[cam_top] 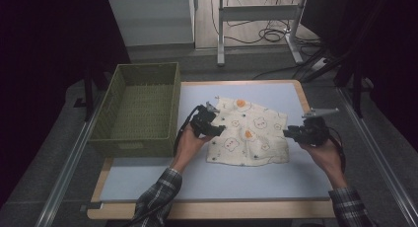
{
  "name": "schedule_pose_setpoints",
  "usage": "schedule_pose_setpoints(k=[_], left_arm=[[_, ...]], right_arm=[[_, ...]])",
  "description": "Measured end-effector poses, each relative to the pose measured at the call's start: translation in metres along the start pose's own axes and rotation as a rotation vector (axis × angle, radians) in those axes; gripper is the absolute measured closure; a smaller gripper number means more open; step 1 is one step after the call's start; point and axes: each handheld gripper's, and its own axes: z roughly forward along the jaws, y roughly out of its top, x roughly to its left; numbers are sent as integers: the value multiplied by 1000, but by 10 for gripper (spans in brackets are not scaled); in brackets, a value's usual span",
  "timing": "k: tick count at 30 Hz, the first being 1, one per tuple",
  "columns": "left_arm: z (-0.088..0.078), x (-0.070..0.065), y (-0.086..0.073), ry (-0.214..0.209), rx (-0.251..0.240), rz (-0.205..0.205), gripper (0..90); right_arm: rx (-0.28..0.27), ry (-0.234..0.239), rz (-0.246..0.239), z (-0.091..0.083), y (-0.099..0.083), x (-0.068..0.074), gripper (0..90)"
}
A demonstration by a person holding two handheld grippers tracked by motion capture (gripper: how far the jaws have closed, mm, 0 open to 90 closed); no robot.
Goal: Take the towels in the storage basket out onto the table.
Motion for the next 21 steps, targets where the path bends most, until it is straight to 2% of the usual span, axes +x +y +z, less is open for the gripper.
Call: schedule_pose_setpoints(k=[3, 5, 6, 7, 10, 13, 15, 17, 19, 21], left_arm=[[-6, -9, -17, -19, -4, 9, 436], [-13, -16, -30, -32, -11, 17, 453], [-13, -16, -30, -32, -11, 17, 491], [-18, -21, -42, -54, -16, 25, 511], [-25, -28, -58, -75, -24, 16, 537], [-29, -34, -70, -64, -44, 37, 527], [-28, -37, -77, -57, -50, 62, 486], [-25, -39, -82, -22, -44, 88, 470], [-21, -39, -86, -22, -25, 83, 467], [-20, -37, -90, -51, -46, 39, 487]], right_arm=[[0, 0, 9, -6, -21, 3, 669], [-5, 17, 23, -10, -35, 6, 685], [-5, 18, 24, -12, -41, 8, 687], [-7, 28, 28, -13, -49, 11, 687], [-10, 38, 27, -13, -62, 17, 687], [-15, 31, 11, -8, -69, 25, 659], [-9, 19, -5, -4, -71, 29, 631], [1, 12, -14, 1, -72, 32, 617], [28, -5, -32, 8, -73, 35, 602], [49, -41, -62, 16, -77, 41, 628]])
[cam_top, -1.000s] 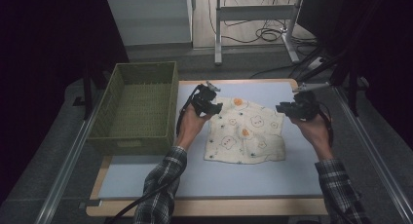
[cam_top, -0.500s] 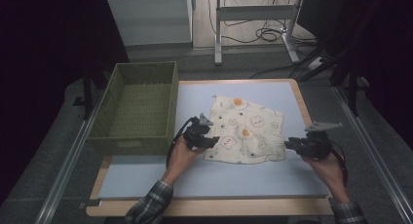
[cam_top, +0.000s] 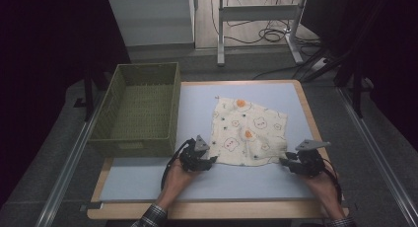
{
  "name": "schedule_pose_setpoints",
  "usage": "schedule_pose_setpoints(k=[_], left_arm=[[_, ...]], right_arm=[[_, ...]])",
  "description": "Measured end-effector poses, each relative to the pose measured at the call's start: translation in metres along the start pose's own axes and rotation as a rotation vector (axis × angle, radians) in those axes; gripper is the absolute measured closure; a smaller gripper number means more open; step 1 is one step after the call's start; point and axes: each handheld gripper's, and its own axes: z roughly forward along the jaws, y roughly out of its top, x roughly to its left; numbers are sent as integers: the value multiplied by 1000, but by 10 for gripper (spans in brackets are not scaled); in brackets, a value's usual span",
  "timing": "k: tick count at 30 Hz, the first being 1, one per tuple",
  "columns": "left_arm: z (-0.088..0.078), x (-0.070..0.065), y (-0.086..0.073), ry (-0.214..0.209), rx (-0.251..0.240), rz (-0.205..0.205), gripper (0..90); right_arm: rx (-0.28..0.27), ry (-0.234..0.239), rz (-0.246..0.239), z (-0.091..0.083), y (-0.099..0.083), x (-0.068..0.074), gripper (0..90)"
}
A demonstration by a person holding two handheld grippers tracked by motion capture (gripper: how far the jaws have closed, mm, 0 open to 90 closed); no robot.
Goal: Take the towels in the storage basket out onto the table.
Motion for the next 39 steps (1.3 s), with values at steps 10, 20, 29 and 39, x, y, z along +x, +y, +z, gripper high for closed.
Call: schedule_pose_setpoints(k=[10, 20, 29, 39], left_arm=[[-5, -9, -2, -66, -2, -38, 871], [-28, -14, -19, -144, -22, -68, 871], [-47, -33, -33, -166, -10, -40, 866], [-59, -32, -30, -108, -35, -31, 589]], right_arm=[[-27, 37, 29, -10, -10, 9, 845], [-42, 78, 33, -43, -28, 29, 840], [-23, 94, 36, -57, -49, 52, 838], [-37, 86, 84, -74, -56, 48, 672]])
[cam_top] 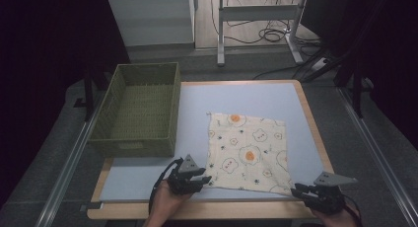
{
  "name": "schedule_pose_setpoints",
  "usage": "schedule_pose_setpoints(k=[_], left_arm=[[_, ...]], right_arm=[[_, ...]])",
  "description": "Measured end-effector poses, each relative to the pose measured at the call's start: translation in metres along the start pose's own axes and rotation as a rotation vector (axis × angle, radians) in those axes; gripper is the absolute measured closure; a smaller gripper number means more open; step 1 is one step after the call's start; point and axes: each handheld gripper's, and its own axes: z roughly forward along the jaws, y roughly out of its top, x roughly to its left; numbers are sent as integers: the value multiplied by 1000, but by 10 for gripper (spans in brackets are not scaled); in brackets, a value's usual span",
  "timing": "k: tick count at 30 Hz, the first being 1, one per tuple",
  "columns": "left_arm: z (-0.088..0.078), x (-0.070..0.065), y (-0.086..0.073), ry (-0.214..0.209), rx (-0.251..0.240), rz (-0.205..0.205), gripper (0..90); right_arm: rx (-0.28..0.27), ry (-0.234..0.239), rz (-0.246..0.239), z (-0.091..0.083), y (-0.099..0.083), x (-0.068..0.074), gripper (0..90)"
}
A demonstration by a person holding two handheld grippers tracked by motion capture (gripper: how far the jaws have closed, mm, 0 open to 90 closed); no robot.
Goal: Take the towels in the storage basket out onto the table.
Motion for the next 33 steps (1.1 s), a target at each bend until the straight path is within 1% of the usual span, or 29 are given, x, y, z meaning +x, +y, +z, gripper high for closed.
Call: schedule_pose_setpoints(k=[3, 4, 5, 7, 8, 9, 11, 12, 13, 15, 16, 19, 20, 22, 24, 26, 28, 29, 30, 33], left_arm=[[5, 12, 10, 15, 1, -11, 518], [5, 12, 10, 15, 1, -11, 502], [11, 19, 17, 13, -4, -11, 479], [17, 24, 23, 13, -7, -16, 429], [17, 24, 23, 13, -7, -16, 418], [24, 29, 30, 3, -9, -19, 394], [29, 32, 36, 2, -4, -15, 375], [29, 32, 36, 2, -4, -15, 375], [34, 36, 41, -1, -4, -4, 366], [39, 43, 46, -6, -2, -11, 350], [41, 46, 48, -9, -4, -19, 337], [48, 54, 55, 6, 6, -24, 303], [51, 57, 58, 16, 8, -23, 294], [55, 62, 63, 29, 13, -28, 275], [60, 67, 68, 48, 15, -42, 259], [64, 71, 72, 57, 12, -47, 248], [68, 75, 77, 76, 19, -44, 226], [70, 77, 79, 86, 18, -39, 220], [72, 78, 81, 95, 19, -35, 213], [76, 80, 86, 115, 20, -26, 198]], right_arm=[[-26, -23, 23, -1, 5, -10, 647], [-26, -31, 31, 1, 7, -15, 636], [-22, -32, 32, 3, 10, -18, 595], [-21, -76, 18, 9, 15, -20, 544], [-21, -76, 18, 9, 15, -20, 544], [-30, -94, -3, 14, 22, -21, 493], [-24, -103, -18, 21, 28, -23, 460], [-22, -106, -23, 23, 30, -24, 455], [-19, -105, -29, 26, 34, -26, 437], [-12, -125, -47, 30, 38, -30, 393], [-1, -125, -48, 33, 40, -33, 368], [8, -89, -14, 39, 46, -44, 302], [11, -93, -9, 41, 48, -46, 283], [10, -111, -8, 44, 53, -50, 276], [9, -115, 17, 46, 59, -55, 237], [15, -118, 19, 49, 64, -59, 231], [26, -148, -8, 54, 71, -61, 233], [32, -159, -21, 56, 73, -62, 250], [36, -168, -31, 58, 76, -64, 296], [16, -161, -17, 62, 82, -69, 356]])
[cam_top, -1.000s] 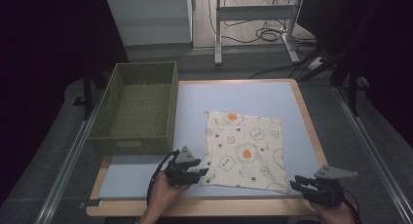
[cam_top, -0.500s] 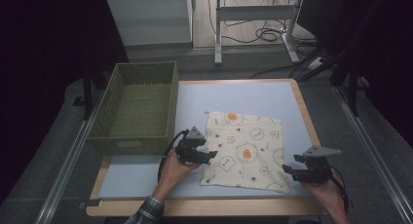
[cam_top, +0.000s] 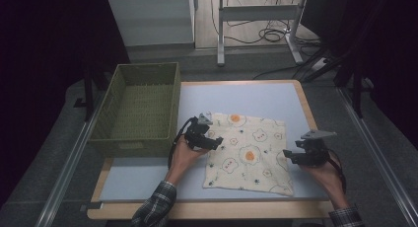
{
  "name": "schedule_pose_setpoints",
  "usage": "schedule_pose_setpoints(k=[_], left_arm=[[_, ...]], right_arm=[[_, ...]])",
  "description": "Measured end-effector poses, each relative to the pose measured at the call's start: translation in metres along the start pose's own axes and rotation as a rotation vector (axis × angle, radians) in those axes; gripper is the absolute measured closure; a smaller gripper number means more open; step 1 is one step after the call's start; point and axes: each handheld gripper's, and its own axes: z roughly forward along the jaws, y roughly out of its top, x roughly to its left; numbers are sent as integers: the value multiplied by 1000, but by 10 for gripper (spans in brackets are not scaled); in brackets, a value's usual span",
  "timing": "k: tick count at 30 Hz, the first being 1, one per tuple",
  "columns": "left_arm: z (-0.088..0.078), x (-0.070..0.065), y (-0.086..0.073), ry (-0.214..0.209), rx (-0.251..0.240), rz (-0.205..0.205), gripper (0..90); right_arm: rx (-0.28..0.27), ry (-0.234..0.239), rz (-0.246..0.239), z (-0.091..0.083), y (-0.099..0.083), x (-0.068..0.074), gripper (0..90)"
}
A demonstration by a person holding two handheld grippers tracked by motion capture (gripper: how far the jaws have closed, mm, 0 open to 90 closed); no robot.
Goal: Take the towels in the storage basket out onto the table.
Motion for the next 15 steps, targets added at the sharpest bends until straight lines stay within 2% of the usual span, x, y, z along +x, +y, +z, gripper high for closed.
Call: schedule_pose_setpoints(k=[2, 3, 4, 6, 8, 11, 15], left_arm=[[4, 2, 4, 14, -3, -3, 191], [4, 2, 4, 14, -3, -3, 184], [8, 5, 7, 30, -3, -4, 183], [11, 7, 9, 38, -3, 0, 183], [16, 11, 12, 50, 1, -2, 183], [21, 16, 15, 63, 2, -9, 184], [28, 24, 19, 65, 0, -33, 191]], right_arm=[[-7, -2, 2, 4, 4, -5, 422], [-7, -2, 2, 4, 4, -5, 422], [-3, 16, 25, 9, 9, -11, 507], [-8, 61, 48, 13, 11, -19, 563], [-2, 83, 67, 17, 15, -25, 616], [8, 54, 78, 22, 21, -30, 662], [-26, 34, 60, 28, 28, -37, 680]])
